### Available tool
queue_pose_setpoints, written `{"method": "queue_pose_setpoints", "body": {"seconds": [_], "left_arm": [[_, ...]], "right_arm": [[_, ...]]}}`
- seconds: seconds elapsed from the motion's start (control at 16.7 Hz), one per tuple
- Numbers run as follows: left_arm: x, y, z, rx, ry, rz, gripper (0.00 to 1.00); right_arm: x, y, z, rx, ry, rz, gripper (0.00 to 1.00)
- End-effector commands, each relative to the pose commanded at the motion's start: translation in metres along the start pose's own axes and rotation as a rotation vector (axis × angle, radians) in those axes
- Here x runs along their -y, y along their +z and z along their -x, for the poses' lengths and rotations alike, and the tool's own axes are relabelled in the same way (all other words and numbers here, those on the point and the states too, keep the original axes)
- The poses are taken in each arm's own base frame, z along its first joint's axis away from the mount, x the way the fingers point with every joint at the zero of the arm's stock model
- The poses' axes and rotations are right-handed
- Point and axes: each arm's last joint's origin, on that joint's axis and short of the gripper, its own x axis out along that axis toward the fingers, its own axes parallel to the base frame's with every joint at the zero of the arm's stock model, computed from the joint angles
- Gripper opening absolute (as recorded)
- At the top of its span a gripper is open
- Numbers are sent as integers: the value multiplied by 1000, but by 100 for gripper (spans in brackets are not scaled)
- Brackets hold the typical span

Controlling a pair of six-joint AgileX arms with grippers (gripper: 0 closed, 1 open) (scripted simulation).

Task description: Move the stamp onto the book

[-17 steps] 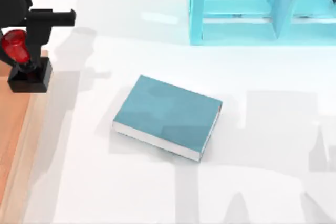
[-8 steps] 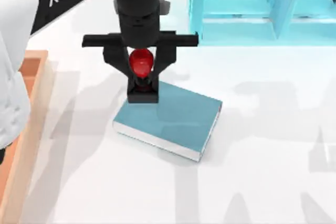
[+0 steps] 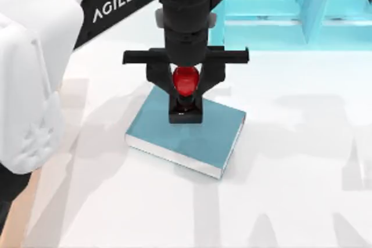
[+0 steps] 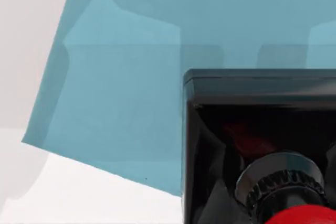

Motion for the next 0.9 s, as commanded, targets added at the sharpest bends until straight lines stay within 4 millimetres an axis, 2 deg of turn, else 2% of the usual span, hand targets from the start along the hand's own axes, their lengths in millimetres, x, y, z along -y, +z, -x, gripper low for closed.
{"method": "queue_pose_setpoints", "body": {"seconds": [0.48,0.9], "left_arm": [[1,0,5,4,-2,-1,0],[1,0,5,4,-2,-1,53]], "right_arm": [[0,0,0,0,0,0,100],[0,0,0,0,0,0,100]]}}
